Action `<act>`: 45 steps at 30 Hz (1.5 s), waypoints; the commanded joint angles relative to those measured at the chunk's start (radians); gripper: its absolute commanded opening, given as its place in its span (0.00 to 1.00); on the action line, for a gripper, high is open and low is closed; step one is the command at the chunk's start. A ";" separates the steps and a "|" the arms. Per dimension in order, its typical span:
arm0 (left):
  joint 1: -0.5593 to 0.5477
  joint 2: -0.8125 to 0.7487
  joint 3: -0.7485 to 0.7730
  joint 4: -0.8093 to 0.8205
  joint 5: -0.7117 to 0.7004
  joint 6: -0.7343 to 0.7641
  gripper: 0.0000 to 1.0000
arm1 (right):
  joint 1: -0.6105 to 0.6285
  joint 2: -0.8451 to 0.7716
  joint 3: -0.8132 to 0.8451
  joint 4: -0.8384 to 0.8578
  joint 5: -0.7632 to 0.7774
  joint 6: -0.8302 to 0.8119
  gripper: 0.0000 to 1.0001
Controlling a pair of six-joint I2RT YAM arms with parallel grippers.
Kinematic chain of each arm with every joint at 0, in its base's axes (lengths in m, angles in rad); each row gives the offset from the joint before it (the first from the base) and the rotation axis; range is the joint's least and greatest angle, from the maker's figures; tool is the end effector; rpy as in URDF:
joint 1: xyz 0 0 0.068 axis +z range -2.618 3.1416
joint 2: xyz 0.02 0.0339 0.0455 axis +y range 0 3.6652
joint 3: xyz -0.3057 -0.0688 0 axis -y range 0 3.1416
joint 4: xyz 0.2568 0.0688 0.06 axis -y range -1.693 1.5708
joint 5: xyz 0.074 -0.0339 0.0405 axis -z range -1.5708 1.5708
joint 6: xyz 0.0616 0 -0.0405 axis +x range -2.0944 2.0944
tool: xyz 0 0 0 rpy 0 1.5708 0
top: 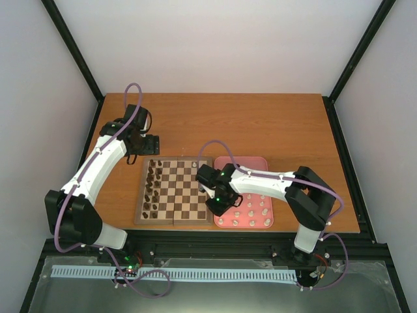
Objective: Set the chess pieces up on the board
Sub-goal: Pick up the chess piece from the storage box, then place the chess piece on the chessboard.
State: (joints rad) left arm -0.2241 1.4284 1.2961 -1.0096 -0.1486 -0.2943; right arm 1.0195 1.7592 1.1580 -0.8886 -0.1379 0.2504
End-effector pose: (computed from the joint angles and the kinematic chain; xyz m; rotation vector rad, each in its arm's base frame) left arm 0.2898 -0.0567 0.3190 -0.1380 2.6864 0.0434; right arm 0.1677 0.2889 0.1834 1.1767 -2.8843 -0.2481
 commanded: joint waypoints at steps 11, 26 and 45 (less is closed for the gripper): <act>0.007 0.006 -0.001 0.020 0.002 0.001 1.00 | 0.010 0.023 0.002 0.008 0.017 -0.004 0.15; 0.007 0.008 -0.001 0.018 -0.003 0.003 1.00 | -0.013 -0.021 0.240 -0.189 0.161 -0.033 0.03; 0.007 0.003 0.002 0.017 -0.022 0.014 1.00 | -0.261 0.435 0.840 -0.239 0.099 -0.226 0.03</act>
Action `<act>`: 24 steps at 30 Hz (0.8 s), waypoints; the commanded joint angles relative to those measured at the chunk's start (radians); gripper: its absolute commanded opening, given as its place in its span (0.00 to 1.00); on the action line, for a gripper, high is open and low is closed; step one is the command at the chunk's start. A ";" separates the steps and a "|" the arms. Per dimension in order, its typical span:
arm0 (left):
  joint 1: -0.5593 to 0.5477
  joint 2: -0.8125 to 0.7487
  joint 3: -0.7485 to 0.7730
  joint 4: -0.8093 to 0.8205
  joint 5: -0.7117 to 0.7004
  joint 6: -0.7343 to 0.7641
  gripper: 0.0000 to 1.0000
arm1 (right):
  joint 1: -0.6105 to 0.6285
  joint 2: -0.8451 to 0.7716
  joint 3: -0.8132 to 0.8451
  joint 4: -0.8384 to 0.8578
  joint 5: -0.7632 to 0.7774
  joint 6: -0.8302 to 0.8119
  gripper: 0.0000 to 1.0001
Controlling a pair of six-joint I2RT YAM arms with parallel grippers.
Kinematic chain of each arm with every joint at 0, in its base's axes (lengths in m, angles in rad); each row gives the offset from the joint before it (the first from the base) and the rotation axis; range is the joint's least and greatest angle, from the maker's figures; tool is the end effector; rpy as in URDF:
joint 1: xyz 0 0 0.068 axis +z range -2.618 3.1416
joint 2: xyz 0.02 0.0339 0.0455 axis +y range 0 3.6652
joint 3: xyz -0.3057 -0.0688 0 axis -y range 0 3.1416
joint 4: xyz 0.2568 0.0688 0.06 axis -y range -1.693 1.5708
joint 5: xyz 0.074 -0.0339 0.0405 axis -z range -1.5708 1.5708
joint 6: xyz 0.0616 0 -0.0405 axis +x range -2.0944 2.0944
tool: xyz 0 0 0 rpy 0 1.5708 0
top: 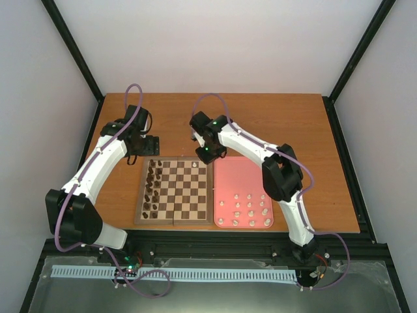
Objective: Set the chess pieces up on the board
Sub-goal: Place the chess piece on the chessboard.
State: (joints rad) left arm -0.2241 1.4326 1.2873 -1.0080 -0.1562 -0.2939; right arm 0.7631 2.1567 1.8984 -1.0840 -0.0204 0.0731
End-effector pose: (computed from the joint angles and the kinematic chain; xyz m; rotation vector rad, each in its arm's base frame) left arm 0.2901 -0.0563 0.3152 -0.1389 2.6953 0.0577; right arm 0.3485 0.3350 0.2286 -0.9964 2.7624 0.1642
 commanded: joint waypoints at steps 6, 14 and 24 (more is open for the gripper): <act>0.007 0.002 0.007 0.018 -0.011 0.015 1.00 | -0.008 0.100 0.162 -0.061 -0.066 -0.044 0.03; 0.008 0.007 0.006 0.021 -0.009 0.015 1.00 | -0.008 0.126 0.165 -0.070 -0.095 -0.042 0.03; 0.006 0.008 0.003 0.022 -0.007 0.015 1.00 | -0.008 0.158 0.183 -0.064 -0.089 -0.039 0.03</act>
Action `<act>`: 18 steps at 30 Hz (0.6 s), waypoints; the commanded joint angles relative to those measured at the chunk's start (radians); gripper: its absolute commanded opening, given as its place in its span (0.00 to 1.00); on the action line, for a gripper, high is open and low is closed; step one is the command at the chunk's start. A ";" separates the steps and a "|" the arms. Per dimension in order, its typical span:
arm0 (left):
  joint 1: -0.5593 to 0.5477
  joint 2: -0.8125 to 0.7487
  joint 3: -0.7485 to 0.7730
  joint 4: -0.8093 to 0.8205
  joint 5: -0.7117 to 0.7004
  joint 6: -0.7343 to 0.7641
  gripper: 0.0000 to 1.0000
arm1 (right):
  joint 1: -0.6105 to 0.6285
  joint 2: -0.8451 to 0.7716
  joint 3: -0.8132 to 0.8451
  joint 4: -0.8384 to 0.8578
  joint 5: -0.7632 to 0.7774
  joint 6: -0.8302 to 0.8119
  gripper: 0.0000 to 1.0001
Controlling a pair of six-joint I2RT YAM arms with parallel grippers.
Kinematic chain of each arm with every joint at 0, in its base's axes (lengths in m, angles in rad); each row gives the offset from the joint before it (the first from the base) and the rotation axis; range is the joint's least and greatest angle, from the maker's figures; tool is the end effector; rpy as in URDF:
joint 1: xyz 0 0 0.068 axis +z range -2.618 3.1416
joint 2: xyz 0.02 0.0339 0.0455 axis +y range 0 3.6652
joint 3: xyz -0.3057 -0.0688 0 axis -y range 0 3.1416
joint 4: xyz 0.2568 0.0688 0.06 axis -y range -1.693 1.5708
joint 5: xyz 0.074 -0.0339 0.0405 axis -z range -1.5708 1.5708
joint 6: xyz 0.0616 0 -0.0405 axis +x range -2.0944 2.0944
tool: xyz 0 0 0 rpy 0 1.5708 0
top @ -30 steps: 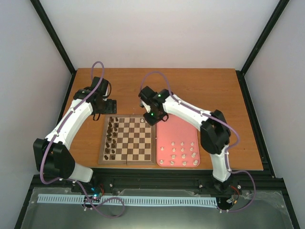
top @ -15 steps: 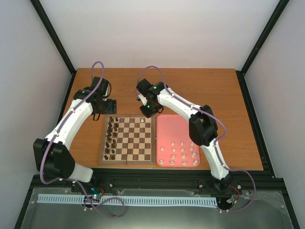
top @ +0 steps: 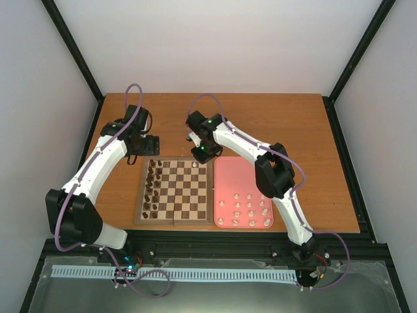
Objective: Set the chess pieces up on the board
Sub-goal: Place the chess piece on the chessboard.
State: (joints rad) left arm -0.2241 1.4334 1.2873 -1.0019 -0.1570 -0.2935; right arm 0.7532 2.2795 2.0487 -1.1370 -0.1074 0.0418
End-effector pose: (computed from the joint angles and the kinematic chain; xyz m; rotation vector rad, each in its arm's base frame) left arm 0.2910 -0.0564 0.3153 -0.1389 2.6900 0.0569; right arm 0.3675 0.3536 0.2128 -1.0546 2.7919 0.2656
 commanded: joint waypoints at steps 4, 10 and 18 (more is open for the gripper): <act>0.007 0.004 -0.001 0.017 -0.008 0.014 1.00 | 0.003 0.046 0.034 -0.013 -0.002 -0.006 0.03; 0.007 0.009 0.000 0.018 -0.007 0.014 1.00 | 0.002 0.057 0.038 -0.012 0.005 -0.008 0.05; 0.007 0.013 0.002 0.017 -0.004 0.014 1.00 | 0.002 0.052 0.036 -0.012 0.011 -0.009 0.28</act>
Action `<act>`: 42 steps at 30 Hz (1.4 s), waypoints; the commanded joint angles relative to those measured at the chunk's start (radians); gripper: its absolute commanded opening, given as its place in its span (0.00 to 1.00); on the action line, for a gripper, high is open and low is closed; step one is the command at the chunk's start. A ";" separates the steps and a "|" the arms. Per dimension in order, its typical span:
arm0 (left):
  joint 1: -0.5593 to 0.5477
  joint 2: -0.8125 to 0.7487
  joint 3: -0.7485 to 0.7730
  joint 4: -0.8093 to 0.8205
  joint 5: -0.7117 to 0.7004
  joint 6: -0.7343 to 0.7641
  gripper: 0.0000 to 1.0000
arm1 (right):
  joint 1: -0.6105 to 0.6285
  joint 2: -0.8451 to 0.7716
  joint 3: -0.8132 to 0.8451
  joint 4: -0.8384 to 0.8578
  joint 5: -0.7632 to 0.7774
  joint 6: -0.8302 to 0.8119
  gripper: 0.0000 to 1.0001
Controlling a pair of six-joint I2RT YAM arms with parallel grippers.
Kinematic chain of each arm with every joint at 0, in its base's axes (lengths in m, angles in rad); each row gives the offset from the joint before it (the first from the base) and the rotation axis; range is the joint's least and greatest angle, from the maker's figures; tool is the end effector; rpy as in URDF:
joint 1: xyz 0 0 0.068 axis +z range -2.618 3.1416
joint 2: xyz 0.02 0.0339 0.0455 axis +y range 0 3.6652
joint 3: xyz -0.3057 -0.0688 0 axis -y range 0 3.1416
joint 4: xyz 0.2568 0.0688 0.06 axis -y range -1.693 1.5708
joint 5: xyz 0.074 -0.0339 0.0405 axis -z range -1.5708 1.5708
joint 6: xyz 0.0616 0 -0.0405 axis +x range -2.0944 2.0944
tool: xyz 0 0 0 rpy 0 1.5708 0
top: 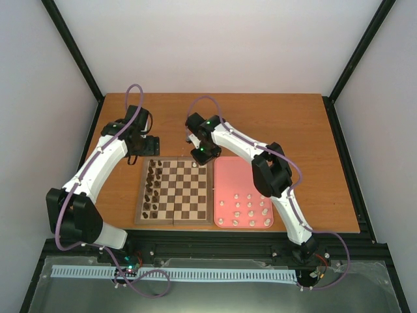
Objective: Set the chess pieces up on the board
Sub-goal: Place the chess piece on the chessboard, then pick up the chess piece from the storage box.
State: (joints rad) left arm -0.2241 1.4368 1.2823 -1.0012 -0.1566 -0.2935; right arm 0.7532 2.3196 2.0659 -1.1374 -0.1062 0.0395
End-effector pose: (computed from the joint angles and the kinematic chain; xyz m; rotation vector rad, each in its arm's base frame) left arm 0.2912 -0.0565 0.3128 -0.1383 2.6975 0.0593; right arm 0.3719 0.3576 0.1980 -1.0637 2.8120 0.2520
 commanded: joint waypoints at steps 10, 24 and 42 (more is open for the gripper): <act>0.006 0.006 0.012 0.014 -0.011 0.016 1.00 | 0.002 -0.087 0.005 -0.020 0.041 -0.001 0.53; 0.007 0.010 0.018 0.014 -0.003 0.013 1.00 | 0.097 -0.486 -0.623 0.119 0.003 0.078 0.55; 0.007 0.008 0.014 0.015 0.011 0.012 1.00 | 0.158 -0.466 -0.835 0.252 -0.002 0.189 0.41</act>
State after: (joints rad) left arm -0.2241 1.4471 1.2823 -0.9989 -0.1486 -0.2932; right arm 0.9104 1.8366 1.2533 -0.9108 -0.1303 0.2031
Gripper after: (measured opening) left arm 0.998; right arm 0.429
